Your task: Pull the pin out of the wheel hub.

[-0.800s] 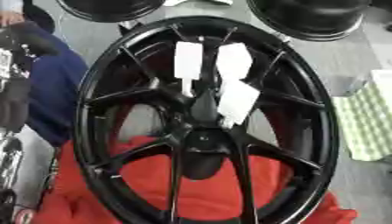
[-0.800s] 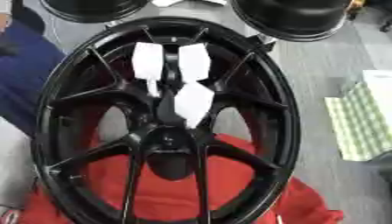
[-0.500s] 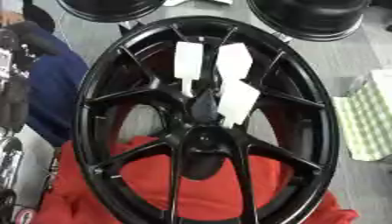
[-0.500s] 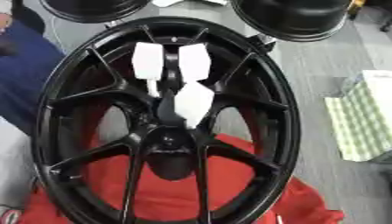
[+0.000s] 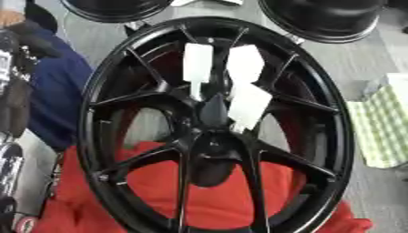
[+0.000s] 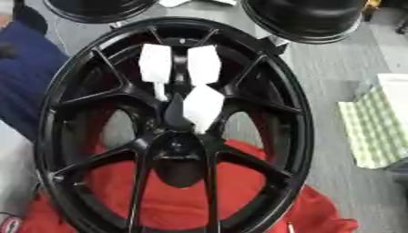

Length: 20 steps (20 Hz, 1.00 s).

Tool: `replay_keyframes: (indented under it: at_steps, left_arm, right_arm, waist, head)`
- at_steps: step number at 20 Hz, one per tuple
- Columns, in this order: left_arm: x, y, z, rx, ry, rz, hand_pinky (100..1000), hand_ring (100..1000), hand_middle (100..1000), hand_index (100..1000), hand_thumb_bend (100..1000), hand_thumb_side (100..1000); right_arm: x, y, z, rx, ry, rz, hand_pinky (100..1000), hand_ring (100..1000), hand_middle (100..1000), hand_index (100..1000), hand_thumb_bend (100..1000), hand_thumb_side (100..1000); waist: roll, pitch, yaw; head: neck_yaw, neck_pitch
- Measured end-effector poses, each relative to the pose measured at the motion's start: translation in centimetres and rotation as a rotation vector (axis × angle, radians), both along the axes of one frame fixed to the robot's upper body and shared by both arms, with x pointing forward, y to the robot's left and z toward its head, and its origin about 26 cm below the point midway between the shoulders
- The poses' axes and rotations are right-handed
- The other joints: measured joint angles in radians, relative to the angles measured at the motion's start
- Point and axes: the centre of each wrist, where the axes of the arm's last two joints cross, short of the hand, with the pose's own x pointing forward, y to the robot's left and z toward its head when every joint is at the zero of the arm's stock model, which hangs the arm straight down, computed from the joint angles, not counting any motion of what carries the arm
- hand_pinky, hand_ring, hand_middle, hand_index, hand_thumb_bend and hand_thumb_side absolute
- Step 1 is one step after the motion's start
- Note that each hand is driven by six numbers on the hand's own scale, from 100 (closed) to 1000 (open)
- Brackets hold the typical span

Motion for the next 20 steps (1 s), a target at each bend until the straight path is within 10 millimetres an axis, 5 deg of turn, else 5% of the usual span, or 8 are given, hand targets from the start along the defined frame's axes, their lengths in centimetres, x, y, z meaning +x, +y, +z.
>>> replay_keyframes:
  at_steps: [13, 20]
  left_arm:
    - [0.0, 0.0, -0.1, 0.005, 0.005, 0.002, 857, 601, 537, 741, 100, 642]
    - [-0.1, 0.1, -0.2, 0.014, 0.014, 0.003, 857, 601, 536, 741, 100, 642]
  right_arm:
    - [-0.9, 0.3, 7.2, -0.343, 0.253, -0.014, 547, 740, 621, 771, 100, 293]
    - [-1.9, 1.2, 10.6, -0.551, 0.457, 0.048, 673, 769, 672, 794, 100, 100]
  waist:
    - [-0.008, -0.005, 0.002]
    - [-0.014, -0.013, 0.006]
  head:
    - [-0.006, 0.012]
    - [-0.007, 0.025]
